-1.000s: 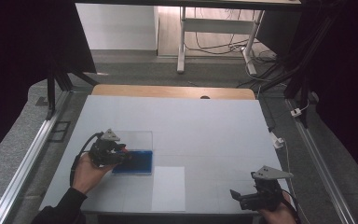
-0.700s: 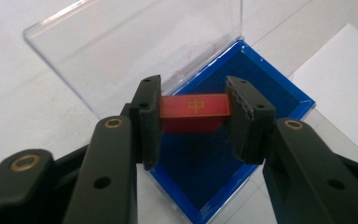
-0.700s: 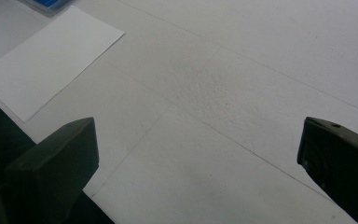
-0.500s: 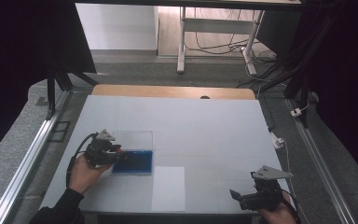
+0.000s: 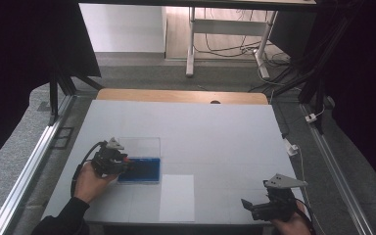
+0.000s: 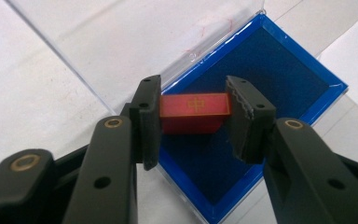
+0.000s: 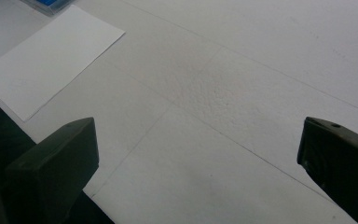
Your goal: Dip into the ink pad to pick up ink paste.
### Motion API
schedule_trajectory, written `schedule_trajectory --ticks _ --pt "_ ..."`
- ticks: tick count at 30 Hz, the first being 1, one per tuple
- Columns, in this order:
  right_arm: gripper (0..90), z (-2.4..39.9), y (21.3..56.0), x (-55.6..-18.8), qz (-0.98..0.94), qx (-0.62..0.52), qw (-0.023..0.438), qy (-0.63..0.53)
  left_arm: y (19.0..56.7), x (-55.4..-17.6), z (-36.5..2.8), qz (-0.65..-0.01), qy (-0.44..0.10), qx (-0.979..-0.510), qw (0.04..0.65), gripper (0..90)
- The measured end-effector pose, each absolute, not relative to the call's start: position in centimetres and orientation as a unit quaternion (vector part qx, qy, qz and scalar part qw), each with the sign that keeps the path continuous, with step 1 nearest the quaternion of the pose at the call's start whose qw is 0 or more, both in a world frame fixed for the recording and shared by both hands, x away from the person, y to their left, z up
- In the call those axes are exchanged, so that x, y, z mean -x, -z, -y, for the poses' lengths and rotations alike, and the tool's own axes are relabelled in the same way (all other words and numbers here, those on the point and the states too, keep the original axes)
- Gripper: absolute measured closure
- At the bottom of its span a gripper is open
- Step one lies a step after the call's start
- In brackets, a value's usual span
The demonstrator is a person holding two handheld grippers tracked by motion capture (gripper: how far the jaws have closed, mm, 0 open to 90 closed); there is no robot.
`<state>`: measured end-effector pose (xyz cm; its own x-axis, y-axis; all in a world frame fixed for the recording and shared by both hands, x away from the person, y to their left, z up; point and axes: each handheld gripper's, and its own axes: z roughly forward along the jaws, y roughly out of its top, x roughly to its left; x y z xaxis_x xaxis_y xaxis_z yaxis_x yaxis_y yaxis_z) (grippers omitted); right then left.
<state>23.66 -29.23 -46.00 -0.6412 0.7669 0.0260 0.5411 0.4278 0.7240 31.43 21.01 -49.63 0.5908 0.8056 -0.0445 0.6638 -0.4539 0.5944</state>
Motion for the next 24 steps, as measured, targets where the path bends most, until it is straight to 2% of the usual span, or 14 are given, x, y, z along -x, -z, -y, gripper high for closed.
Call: schedule_trajectory --ticks 5,14,21,24 --pt "0.0 29.2 46.0 -23.7 -0.832 -0.392 0.156 -0.36 49.9 -31.3 -21.0 -0.441 -0.125 -0.839 0.295 58.4" --pt "0.0 29.2 46.0 -23.7 -0.833 -0.391 0.157 -0.357 49.9 -30.4 -19.8 -0.424 -0.171 -0.848 0.268 58.6" --pt "0.0 29.2 46.0 -23.6 -0.833 -0.39 0.157 -0.359 50.2 -31.0 -21.7 -0.451 -0.113 -0.83 0.307 58.7" --pt "0.0 29.2 46.0 -23.6 -0.834 -0.39 0.157 -0.358 50.1 -31.1 -21.6 -0.451 -0.114 -0.831 0.304 58.7"
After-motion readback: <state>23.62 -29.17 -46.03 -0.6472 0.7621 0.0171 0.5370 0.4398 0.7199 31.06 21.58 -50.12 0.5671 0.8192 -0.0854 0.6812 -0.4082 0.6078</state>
